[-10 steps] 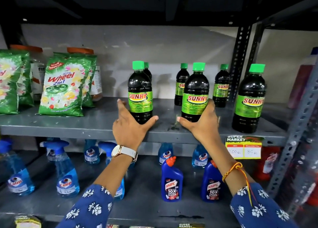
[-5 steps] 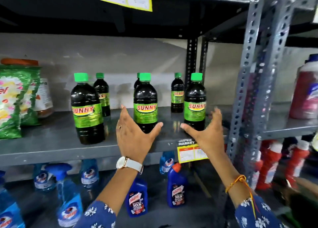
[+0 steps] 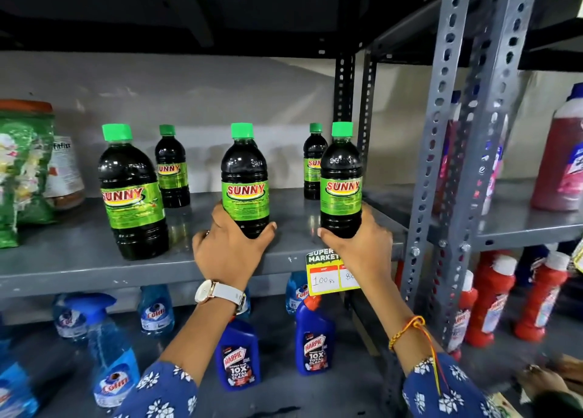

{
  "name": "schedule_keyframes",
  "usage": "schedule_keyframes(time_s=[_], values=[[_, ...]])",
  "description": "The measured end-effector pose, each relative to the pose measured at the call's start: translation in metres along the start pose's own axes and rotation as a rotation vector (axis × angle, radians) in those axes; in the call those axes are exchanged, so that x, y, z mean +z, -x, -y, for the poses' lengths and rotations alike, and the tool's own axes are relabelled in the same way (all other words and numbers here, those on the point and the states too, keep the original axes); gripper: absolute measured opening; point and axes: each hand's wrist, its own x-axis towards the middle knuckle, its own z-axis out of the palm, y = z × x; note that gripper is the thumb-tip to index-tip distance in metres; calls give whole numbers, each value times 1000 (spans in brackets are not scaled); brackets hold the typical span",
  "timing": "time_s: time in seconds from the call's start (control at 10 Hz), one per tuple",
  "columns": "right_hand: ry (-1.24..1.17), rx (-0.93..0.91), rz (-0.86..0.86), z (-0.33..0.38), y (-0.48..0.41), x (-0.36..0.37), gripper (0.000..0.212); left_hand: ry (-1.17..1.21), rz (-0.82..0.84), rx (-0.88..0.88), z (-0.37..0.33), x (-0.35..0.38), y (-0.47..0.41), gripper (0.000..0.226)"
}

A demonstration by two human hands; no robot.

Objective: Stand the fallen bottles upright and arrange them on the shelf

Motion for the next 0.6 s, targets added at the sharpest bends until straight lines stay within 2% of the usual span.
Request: schedule_keyframes(time_s=[0.3, 0.4, 0.5, 0.6], values=[[-14, 10, 43, -1, 2, -2, 59, 16, 3, -12, -2, -5, 2, 82], [-16, 26, 77, 0, 4, -1, 63, 27, 46, -32, -3, -6, 4, 88], [-84, 27, 94, 1, 2, -5, 70, 112, 91, -24, 4, -13, -1, 107], [-159, -73, -178, 3, 14, -11, 77, 312, 110, 8, 17, -29, 4, 106]])
